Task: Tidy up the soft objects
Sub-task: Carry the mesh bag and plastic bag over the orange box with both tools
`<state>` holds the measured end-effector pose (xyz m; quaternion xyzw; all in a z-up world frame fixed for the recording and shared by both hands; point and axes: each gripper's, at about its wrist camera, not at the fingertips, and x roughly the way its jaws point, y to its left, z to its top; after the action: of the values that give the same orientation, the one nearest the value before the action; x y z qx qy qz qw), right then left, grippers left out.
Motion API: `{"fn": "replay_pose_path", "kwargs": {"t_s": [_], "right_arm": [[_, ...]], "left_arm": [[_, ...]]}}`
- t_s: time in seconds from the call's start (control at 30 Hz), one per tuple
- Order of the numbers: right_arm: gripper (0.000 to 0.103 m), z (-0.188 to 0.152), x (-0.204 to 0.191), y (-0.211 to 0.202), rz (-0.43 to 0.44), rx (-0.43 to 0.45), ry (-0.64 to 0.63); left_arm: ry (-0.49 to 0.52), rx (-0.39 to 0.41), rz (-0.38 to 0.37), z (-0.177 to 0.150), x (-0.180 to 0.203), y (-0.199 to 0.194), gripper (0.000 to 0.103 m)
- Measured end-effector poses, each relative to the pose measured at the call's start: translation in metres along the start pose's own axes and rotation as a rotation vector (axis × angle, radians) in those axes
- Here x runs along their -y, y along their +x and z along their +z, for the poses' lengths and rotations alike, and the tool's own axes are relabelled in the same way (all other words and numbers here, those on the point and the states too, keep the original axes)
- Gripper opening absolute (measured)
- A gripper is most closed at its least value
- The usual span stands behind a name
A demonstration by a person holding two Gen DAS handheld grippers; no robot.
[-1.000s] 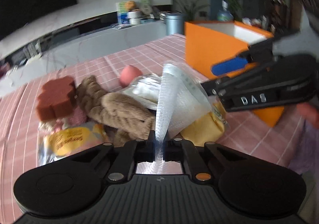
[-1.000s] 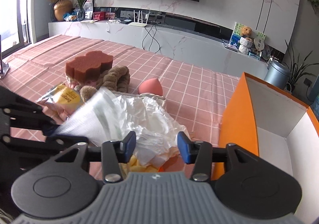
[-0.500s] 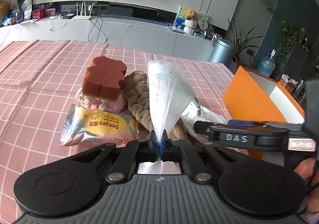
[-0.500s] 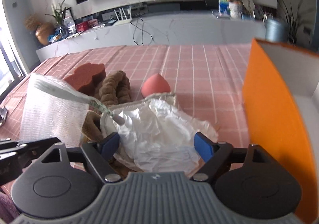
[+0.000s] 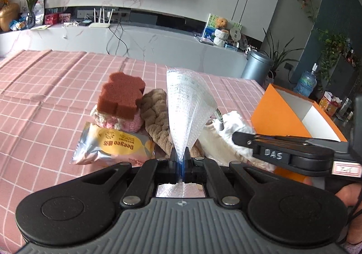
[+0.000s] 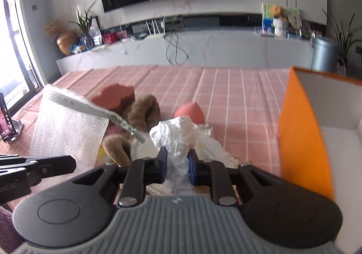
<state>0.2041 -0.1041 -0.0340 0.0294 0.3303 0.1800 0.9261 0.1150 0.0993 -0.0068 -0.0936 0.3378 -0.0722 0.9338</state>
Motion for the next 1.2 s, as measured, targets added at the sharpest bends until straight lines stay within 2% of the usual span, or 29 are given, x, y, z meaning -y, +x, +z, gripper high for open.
{"fn": "replay_pose_path", "kwargs": {"t_s": [0.2,0.27,0.43,0.5,0.7,0.93,1.07,1.2], "right_arm": [[0.017,0.021,0.008,-0.061,0.109,0.104,-0.031],[0.018,0.027,0.012,-0.083,0.119,0.12,-0.043],[0.018,0.032,0.023,-0.128,0.042,0.15,-0.113],[0.018,0.032,0.034,-0.14,0.046,0.14,-0.123],[0.018,0.028,0.07,-0.172,-0.077,0.105,-0.158],[0.018,0.017,0.124,-0.189,-0.151,-0.001,-0.112],[0.018,0.012,0.151,-0.18,-0.131,-0.094,-0.049],[0.018,0.004,0.167,-0.159,-0.114,-0.202,-0.002]], "left_arm": [[0.0,0.063,0.018,0.01,0.012,-0.029,0.002],[0.001,0.082,0.01,0.012,0.018,-0.039,0.002],[-0.007,0.106,-0.049,0.018,0.039,-0.056,0.002],[-0.009,0.103,-0.085,0.021,0.05,-0.059,0.002],[0.034,0.085,-0.211,0.033,0.098,-0.051,0.002],[0.086,0.007,-0.344,0.052,0.162,-0.015,0.002],[0.132,-0.091,-0.342,0.054,0.192,0.021,0.002],[0.214,-0.222,-0.319,0.042,0.214,0.052,0.003]]}}
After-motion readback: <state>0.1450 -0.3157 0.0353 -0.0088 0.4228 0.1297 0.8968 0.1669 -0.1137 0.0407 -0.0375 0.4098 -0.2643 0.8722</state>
